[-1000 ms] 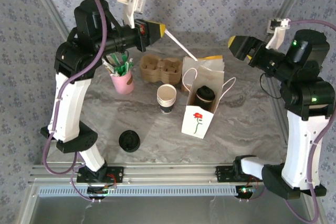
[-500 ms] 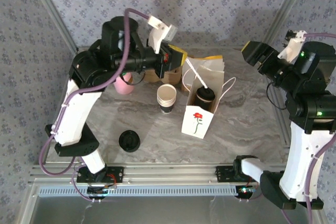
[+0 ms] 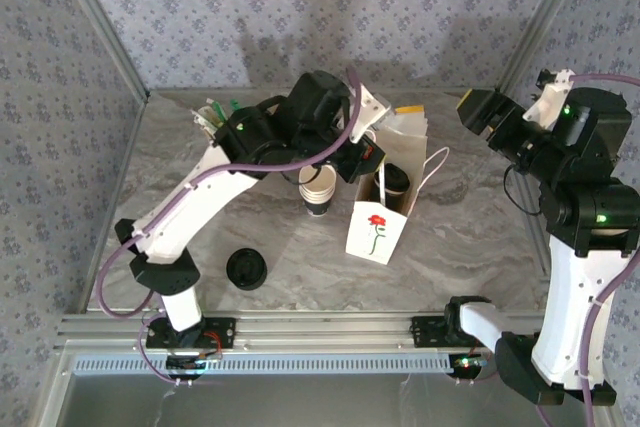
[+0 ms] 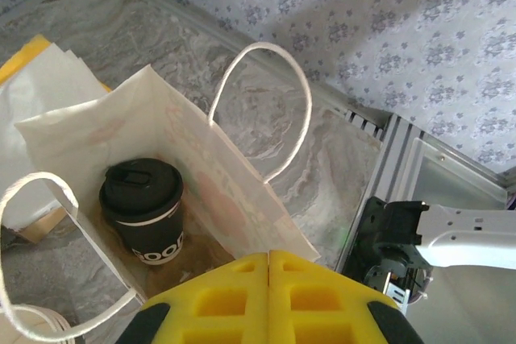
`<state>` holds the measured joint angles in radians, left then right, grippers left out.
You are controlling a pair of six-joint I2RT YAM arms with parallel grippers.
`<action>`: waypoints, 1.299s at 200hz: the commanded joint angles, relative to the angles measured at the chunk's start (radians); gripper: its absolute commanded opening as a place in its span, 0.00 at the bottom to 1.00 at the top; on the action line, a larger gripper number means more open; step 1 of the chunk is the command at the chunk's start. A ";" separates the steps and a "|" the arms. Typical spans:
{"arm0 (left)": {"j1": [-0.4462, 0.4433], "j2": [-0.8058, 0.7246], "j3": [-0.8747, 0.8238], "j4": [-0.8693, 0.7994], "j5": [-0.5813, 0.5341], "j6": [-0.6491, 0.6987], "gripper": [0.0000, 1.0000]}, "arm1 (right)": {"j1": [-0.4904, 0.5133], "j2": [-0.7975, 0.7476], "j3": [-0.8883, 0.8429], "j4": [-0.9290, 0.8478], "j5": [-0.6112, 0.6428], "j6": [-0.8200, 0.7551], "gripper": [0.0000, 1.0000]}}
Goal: Pack the takeout coffee
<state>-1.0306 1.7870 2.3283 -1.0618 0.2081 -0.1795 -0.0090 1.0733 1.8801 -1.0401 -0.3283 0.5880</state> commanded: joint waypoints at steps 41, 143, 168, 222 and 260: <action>-0.006 0.105 0.019 -0.057 -0.008 0.040 0.00 | -0.014 -0.024 -0.022 0.019 0.006 -0.008 0.75; -0.005 0.140 0.103 -0.081 -0.054 0.059 0.38 | -0.090 -0.016 -0.054 -0.024 -0.012 -0.037 0.79; -0.004 0.126 0.180 -0.093 -0.087 0.065 0.46 | -0.142 -0.006 -0.106 -0.029 -0.052 -0.026 0.80; 0.022 -0.043 0.085 0.058 -0.206 0.061 0.82 | -0.279 -0.016 -0.376 0.087 -0.219 0.060 0.79; 0.092 -0.183 -0.142 0.228 -0.212 0.006 1.00 | -0.326 0.082 -0.519 0.241 -0.255 0.106 0.79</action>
<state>-0.9848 1.6798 2.2856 -0.9760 0.0235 -0.1326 -0.3107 1.0874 1.3994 -0.9306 -0.5240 0.6460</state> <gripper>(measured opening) 0.990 0.792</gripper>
